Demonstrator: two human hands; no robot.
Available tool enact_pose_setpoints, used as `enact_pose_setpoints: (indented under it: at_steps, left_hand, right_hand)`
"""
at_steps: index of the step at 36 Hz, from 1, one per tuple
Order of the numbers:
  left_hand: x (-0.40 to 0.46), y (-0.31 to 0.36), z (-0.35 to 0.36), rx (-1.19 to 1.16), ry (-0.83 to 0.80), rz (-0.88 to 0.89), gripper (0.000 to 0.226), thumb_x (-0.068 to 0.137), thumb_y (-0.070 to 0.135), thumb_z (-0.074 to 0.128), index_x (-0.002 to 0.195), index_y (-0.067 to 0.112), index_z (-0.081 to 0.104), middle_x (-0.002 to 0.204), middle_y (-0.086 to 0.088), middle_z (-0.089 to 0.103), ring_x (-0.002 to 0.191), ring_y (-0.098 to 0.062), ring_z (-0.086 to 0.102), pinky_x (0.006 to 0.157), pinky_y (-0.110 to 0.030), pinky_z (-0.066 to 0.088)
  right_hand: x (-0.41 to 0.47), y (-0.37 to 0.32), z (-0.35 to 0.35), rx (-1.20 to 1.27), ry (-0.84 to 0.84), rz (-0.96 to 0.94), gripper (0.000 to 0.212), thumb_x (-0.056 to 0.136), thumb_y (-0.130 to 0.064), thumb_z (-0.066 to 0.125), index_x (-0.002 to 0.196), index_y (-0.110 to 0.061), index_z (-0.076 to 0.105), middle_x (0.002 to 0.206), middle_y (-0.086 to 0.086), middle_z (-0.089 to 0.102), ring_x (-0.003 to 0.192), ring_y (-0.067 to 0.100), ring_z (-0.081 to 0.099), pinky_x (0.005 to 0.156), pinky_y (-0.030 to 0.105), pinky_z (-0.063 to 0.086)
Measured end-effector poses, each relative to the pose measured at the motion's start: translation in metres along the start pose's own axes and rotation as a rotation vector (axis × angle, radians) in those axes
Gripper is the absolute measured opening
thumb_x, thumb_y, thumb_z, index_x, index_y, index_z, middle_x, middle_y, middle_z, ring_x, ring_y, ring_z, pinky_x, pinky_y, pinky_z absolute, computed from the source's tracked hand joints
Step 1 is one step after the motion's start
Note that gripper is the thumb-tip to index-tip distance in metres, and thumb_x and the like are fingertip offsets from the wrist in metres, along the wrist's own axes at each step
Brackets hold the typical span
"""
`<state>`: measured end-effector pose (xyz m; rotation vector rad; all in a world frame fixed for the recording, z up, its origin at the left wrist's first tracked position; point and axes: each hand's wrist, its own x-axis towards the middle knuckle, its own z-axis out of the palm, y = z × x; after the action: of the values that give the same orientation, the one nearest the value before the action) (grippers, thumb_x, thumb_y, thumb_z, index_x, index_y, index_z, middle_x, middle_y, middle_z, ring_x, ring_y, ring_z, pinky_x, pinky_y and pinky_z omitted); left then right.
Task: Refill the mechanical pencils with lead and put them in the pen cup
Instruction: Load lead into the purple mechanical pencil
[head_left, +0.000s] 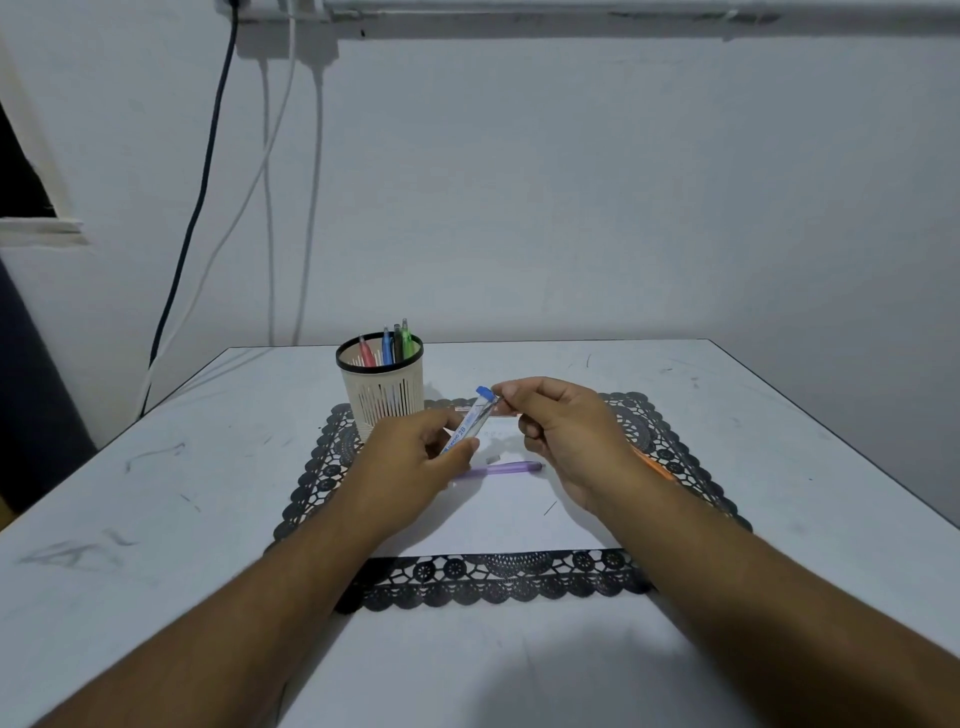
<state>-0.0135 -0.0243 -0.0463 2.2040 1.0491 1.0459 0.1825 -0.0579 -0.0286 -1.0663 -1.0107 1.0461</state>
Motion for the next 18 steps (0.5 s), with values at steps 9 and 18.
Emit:
enact_pose_setpoints:
  at_steps: [9,18]
  left_hand:
    - [0.0000,0.0014,0.0018,-0.056,-0.020,-0.013,0.009,0.097,0.031,0.069,0.094,0.038,0.072,0.073,-0.001,0.075,0.060,-0.021,0.069,0.067,-0.050,0.058]
    - [-0.0001,0.0024,0.0016,-0.055,-0.020,-0.033,0.005,0.097,0.032,0.069,0.097,0.033,0.074,0.074,-0.001,0.075,0.060,-0.020,0.069,0.068,-0.049,0.059]
  right_hand:
    - [-0.0024,-0.0001,0.0010,-0.054,0.035,-0.019,0.010,0.092,-0.013,0.074,0.084,-0.014,0.081,0.084,0.006,0.075,0.062,0.012,0.044,0.056,0.024,0.038]
    - [-0.0022,-0.0011,0.0002,-0.104,0.066,-0.022,0.011,0.093,-0.017,0.073,0.087,-0.019,0.083,0.079,0.003,0.071,0.056,0.012,0.035,0.053,0.030,0.029]
